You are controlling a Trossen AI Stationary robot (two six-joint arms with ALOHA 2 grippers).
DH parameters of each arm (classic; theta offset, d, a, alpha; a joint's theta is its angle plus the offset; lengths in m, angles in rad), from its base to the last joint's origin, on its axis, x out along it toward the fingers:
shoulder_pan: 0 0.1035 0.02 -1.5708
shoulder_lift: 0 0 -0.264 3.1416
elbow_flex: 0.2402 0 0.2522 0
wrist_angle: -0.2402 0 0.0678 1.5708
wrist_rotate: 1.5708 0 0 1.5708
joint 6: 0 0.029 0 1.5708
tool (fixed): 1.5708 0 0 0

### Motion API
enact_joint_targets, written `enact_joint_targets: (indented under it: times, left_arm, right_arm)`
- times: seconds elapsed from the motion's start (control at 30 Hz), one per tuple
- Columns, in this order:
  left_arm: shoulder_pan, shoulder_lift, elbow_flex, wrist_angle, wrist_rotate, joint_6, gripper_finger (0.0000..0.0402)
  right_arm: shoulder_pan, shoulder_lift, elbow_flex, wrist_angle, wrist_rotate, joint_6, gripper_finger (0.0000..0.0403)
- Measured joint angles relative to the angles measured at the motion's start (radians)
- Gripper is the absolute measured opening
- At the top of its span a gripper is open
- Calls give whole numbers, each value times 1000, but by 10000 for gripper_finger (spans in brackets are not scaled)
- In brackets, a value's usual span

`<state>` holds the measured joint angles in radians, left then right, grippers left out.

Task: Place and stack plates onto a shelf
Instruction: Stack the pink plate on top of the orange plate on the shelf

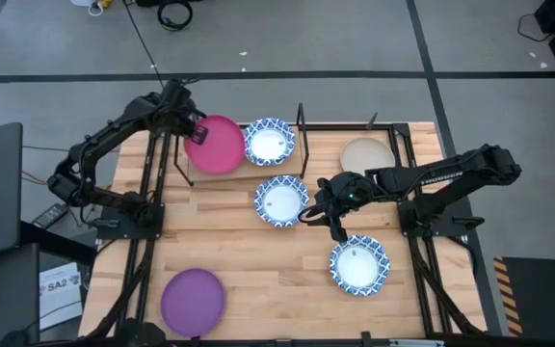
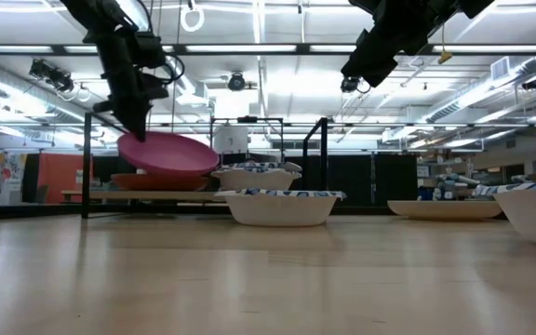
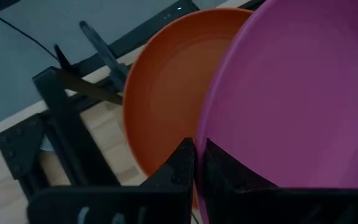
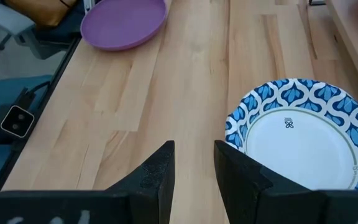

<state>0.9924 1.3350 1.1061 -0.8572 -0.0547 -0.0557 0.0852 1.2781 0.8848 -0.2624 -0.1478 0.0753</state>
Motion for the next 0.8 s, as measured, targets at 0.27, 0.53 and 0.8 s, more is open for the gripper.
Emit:
enact_joint_targets:
  times: [0.27,0.53,0.8]
  left_arm:
    - [0,-1,0,48,13,-30,20]
    - [4,-6,60,73,-61,-37,20]
    - [4,-7,99,49,-157,-4,20]
  right_arm:
    - [0,0,0,0,0,0,117]
    - [0,0,0,0,0,0,117]
    - [0,0,0,0,0,3,117]
